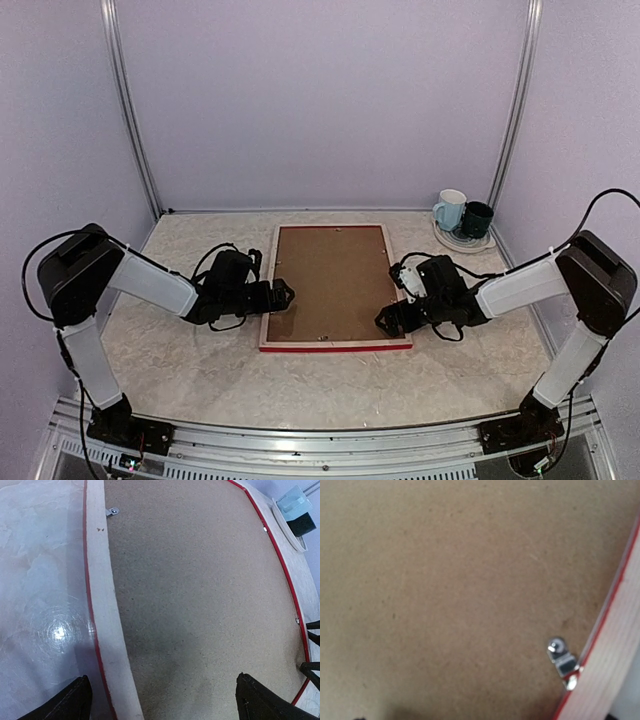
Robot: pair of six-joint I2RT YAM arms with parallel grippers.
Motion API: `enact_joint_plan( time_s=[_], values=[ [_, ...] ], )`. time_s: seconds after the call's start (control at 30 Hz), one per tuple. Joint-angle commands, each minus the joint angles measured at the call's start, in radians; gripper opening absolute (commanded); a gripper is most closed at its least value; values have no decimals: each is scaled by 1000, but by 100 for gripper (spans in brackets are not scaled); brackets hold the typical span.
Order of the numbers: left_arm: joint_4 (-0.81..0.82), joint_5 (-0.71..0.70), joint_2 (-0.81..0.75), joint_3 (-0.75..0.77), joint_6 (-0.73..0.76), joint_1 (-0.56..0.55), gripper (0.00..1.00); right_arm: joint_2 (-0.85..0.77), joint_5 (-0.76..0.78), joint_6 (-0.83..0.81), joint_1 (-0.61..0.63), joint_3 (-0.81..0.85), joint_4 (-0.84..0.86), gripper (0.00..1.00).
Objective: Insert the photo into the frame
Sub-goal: Press the fastener onto the backboard, then rotate the photo frame at the center of the board.
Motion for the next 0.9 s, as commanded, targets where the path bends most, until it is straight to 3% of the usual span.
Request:
enact_joint_plan(
  time_s=[0.0, 0.53, 0.87],
  values=[
    [26, 52, 32, 8, -6, 3, 99, 33, -54, -28, 41, 22, -3, 99],
    [-58, 37, 55, 50, 39, 37, 99, 120, -181, -178, 224, 117, -57, 99],
    [-77, 27, 54, 55, 62, 40, 99, 120, -313, -219, 267, 123, -56, 99]
  ],
)
